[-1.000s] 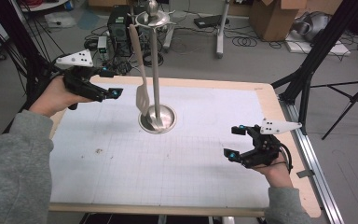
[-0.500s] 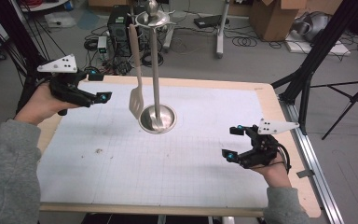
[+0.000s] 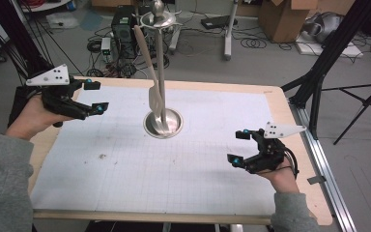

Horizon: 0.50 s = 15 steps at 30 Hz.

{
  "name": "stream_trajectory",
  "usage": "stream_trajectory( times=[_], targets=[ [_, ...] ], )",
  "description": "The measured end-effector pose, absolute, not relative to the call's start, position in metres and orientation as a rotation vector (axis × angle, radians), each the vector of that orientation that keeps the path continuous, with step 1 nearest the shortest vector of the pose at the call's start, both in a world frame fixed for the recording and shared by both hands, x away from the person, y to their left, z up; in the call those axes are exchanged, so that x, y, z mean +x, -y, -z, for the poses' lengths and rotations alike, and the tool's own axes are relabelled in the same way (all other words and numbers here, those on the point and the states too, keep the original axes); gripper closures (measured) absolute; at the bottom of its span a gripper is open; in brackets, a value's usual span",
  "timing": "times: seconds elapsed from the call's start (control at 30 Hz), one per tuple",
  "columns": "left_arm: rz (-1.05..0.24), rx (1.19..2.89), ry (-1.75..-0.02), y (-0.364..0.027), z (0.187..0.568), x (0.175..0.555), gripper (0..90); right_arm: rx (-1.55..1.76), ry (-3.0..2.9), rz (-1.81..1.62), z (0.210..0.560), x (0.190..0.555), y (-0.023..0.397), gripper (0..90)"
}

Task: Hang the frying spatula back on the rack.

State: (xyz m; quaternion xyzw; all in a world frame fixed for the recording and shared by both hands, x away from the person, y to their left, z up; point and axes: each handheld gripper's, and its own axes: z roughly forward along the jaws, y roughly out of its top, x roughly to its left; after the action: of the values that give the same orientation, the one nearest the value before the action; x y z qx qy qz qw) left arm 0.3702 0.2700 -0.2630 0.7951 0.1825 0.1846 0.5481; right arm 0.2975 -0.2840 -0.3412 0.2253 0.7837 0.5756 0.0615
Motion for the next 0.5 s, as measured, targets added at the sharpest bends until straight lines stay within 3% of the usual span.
stream_trajectory(
  times=[0.5],
  targets=[
    [-0.424,1.782,-0.458,-0.289,0.288,0.350,19.7,0.673,-2.380,-1.736,0.341,0.299,0.281,6.2]
  ],
)
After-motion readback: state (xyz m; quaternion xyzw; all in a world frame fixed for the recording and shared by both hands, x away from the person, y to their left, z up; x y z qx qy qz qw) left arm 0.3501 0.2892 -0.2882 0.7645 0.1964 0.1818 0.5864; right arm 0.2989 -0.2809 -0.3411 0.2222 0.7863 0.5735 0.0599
